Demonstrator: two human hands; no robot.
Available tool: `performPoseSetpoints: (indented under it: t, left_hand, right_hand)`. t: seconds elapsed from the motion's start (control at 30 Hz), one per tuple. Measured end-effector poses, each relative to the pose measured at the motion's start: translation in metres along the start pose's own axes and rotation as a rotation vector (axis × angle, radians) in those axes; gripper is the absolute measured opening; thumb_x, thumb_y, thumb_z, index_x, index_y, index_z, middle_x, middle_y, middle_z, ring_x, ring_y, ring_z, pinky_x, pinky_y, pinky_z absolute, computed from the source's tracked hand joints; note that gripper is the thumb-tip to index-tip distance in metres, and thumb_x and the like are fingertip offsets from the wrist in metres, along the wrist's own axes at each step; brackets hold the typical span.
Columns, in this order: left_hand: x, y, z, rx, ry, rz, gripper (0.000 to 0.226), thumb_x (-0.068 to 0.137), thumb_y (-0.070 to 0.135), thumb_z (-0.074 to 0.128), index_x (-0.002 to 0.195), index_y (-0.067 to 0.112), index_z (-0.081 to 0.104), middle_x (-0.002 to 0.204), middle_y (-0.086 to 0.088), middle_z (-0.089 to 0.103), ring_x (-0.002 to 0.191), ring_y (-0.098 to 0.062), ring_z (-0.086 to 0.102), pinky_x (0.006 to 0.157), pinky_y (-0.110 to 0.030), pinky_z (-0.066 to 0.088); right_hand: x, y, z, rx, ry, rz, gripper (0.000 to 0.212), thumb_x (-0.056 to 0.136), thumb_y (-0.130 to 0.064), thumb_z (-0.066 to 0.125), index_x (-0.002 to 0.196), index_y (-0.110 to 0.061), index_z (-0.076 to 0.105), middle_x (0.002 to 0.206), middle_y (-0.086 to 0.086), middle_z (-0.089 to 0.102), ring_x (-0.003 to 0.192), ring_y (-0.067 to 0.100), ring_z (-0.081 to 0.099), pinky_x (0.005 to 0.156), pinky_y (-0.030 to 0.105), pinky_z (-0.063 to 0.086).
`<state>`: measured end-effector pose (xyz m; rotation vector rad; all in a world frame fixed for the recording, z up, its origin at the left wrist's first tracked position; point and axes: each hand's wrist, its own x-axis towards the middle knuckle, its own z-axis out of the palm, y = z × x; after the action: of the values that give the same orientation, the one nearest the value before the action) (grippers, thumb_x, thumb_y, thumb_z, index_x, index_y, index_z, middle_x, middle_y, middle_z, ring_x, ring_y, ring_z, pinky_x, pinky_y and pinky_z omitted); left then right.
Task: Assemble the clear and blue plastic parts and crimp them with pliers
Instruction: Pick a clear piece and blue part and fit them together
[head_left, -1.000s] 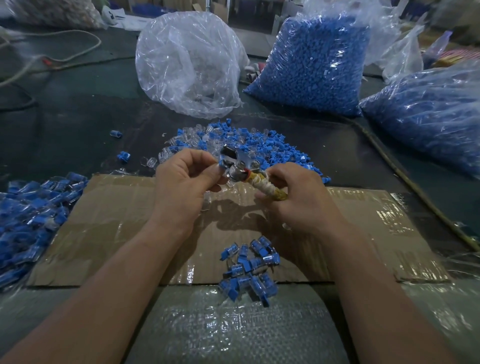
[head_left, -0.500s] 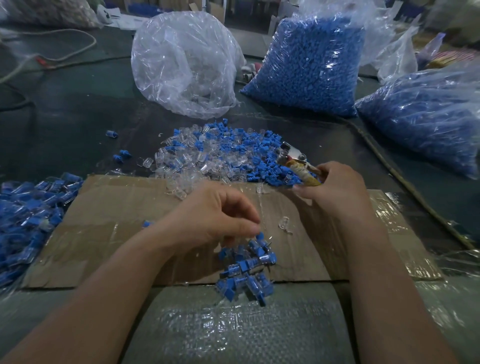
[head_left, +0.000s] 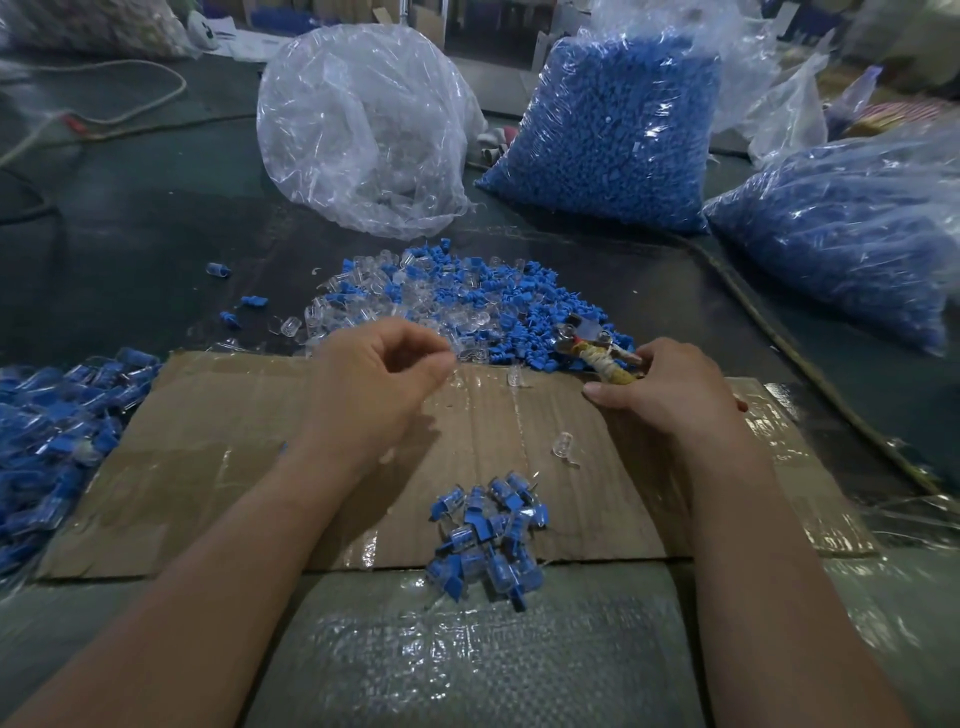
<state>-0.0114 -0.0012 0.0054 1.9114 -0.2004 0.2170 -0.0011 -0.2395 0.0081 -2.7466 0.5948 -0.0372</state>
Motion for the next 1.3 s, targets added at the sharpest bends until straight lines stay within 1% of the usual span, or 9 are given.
performPoseSetpoints:
  t: [0.1, 0.17, 0.33, 0.53, 0.67, 0.77, 0.93, 1.13, 1.3]
  left_hand:
    - [0.005, -0.005, -0.003, 0.341, 0.186, 0.087, 0.022, 0.079, 0.012, 0.070, 0.100, 0.016, 0.067, 0.087, 0.006, 0.057, 0.071, 0.001, 0.051, 0.068, -0.010, 0.038]
    - [0.005, -0.010, -0.004, 0.449, 0.164, 0.135, 0.032, 0.078, 0.016, 0.071, 0.110, 0.016, 0.066, 0.099, 0.006, 0.049, 0.092, -0.004, 0.043, 0.084, -0.019, 0.030]
    - [0.007, -0.017, -0.001, 0.650, 0.030, 0.076, 0.047, 0.084, 0.030, 0.064, 0.129, 0.022, 0.053, 0.133, -0.004, 0.046, 0.124, -0.017, 0.032, 0.102, -0.032, 0.024]
    - [0.011, -0.021, 0.001, 0.686, -0.076, 0.043, 0.036, 0.086, 0.031, 0.062, 0.121, 0.022, 0.059, 0.129, -0.001, 0.050, 0.122, -0.018, 0.038, 0.102, -0.032, 0.022]
    - [0.012, -0.022, 0.001, 0.679, -0.069, 0.071, 0.025, 0.086, 0.025, 0.063, 0.110, 0.021, 0.064, 0.123, -0.001, 0.054, 0.118, -0.016, 0.041, 0.100, -0.030, 0.023]
    - [0.012, -0.023, 0.002, 0.670, -0.068, 0.076, 0.019, 0.085, 0.024, 0.064, 0.104, 0.020, 0.066, 0.121, -0.001, 0.054, 0.117, -0.015, 0.041, 0.098, -0.027, 0.022]
    - [0.013, -0.021, 0.002, 0.618, 0.014, 0.125, 0.011, 0.082, 0.020, 0.068, 0.092, 0.016, 0.072, 0.114, -0.002, 0.059, 0.110, -0.013, 0.045, 0.083, -0.017, 0.018]
    - [0.012, -0.023, 0.001, 0.682, 0.009, 0.075, 0.035, 0.077, 0.030, 0.073, 0.110, 0.021, 0.065, 0.120, -0.004, 0.056, 0.114, -0.018, 0.044, 0.096, -0.032, 0.028]
    - [0.012, -0.021, 0.002, 0.676, 0.029, 0.094, 0.026, 0.078, 0.022, 0.072, 0.104, 0.017, 0.068, 0.109, -0.007, 0.063, 0.106, -0.021, 0.051, 0.090, -0.030, 0.030]
  right_hand:
    - [-0.001, 0.000, 0.000, -0.001, -0.012, 0.000, 0.074, 0.066, -0.055, 0.074, 0.121, -0.010, 0.052, 0.122, 0.013, 0.054, 0.111, 0.031, 0.049, 0.094, 0.042, 0.042]
    - [-0.001, 0.000, 0.000, -0.021, -0.018, -0.007, 0.074, 0.066, -0.057, 0.073, 0.119, -0.010, 0.053, 0.121, 0.013, 0.054, 0.110, 0.031, 0.049, 0.093, 0.042, 0.042]
    - [-0.003, 0.001, 0.000, -0.018, -0.029, -0.030, 0.081, 0.063, -0.061, 0.072, 0.125, -0.013, 0.051, 0.124, 0.012, 0.053, 0.113, 0.031, 0.048, 0.095, 0.041, 0.041]
    - [-0.005, -0.003, 0.002, 0.023, 0.032, -0.069, 0.080, 0.069, -0.059, 0.068, 0.132, -0.015, 0.046, 0.130, 0.012, 0.047, 0.119, 0.031, 0.042, 0.098, 0.041, 0.036]
    - [-0.008, -0.015, 0.004, 0.131, 0.227, -0.251, 0.056, 0.078, -0.040, 0.069, 0.127, -0.019, 0.052, 0.127, 0.008, 0.047, 0.120, 0.022, 0.039, 0.099, 0.029, 0.026]
    - [-0.010, -0.025, 0.009, 0.128, 0.279, -0.381, 0.035, 0.083, -0.027, 0.067, 0.117, -0.021, 0.062, 0.127, 0.006, 0.048, 0.123, 0.018, 0.036, 0.101, 0.025, 0.021]
    - [-0.008, -0.032, 0.017, 0.038, 0.190, -0.454, 0.026, 0.084, -0.024, 0.065, 0.111, -0.023, 0.066, 0.142, 0.007, 0.038, 0.138, 0.021, 0.019, 0.113, 0.039, 0.014]
    - [-0.004, -0.036, 0.025, -0.116, 0.093, -0.407, 0.035, 0.088, -0.036, 0.058, 0.122, -0.027, 0.058, 0.153, 0.007, 0.018, 0.143, 0.022, 0.001, 0.113, 0.047, 0.006]
    - [-0.002, -0.040, 0.026, -0.117, 0.073, -0.400, 0.029, 0.089, -0.033, 0.058, 0.115, -0.021, 0.064, 0.154, 0.006, 0.019, 0.143, 0.021, 0.001, 0.114, 0.048, 0.007]
